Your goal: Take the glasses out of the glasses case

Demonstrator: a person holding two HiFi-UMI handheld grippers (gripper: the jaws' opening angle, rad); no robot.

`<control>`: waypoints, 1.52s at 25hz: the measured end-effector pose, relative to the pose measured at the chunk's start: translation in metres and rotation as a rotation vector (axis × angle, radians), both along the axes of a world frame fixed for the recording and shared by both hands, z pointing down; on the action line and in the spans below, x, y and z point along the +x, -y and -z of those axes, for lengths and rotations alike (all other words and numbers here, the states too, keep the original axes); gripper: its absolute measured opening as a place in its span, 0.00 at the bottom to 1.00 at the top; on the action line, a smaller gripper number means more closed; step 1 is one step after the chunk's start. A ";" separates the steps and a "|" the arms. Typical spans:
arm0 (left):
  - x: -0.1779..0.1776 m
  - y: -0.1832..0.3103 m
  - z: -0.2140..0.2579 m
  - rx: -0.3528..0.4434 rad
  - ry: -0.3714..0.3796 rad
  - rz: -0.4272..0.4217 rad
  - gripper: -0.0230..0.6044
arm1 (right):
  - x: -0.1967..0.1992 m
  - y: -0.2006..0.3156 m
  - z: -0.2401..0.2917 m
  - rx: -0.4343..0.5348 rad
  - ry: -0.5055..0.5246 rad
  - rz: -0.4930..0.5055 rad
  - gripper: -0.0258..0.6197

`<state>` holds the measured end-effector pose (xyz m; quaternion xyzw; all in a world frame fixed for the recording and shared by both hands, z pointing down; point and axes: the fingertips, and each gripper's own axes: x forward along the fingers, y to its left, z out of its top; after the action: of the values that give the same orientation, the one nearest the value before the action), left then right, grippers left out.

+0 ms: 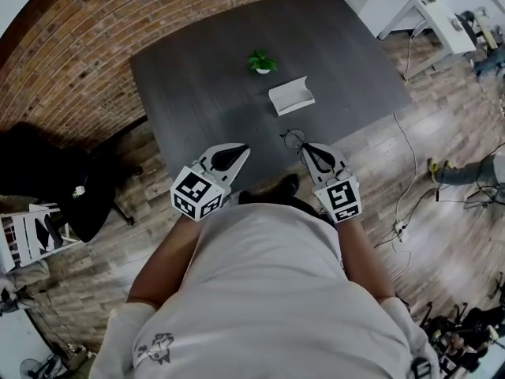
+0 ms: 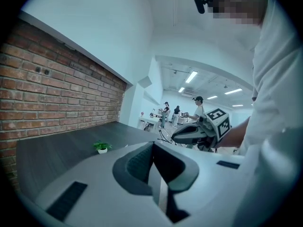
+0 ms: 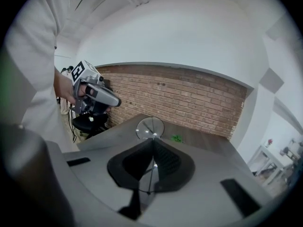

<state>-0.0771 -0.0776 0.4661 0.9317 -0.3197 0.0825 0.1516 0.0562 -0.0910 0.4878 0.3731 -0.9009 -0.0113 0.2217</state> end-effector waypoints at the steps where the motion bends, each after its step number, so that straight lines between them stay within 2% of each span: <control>1: 0.002 -0.004 0.001 -0.001 -0.003 -0.007 0.05 | 0.001 -0.004 0.002 0.000 -0.001 -0.004 0.06; 6: 0.010 -0.013 0.004 0.008 -0.008 -0.033 0.05 | 0.009 -0.016 0.009 0.012 0.007 -0.026 0.06; 16: 0.044 -0.032 0.020 0.047 -0.020 -0.017 0.05 | 0.040 -0.044 0.026 0.043 0.033 -0.018 0.06; 30: 0.117 -0.122 0.007 0.027 0.000 0.000 0.05 | 0.103 -0.130 0.024 0.033 0.094 0.012 0.06; 38: 0.125 -0.157 0.010 0.027 0.010 0.002 0.05 | 0.115 -0.162 0.023 0.026 0.106 0.006 0.06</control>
<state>0.0477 0.0793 0.4556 0.9328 -0.3227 0.0828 0.1375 0.1709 0.0713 0.4648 0.3731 -0.9124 -0.0039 0.1685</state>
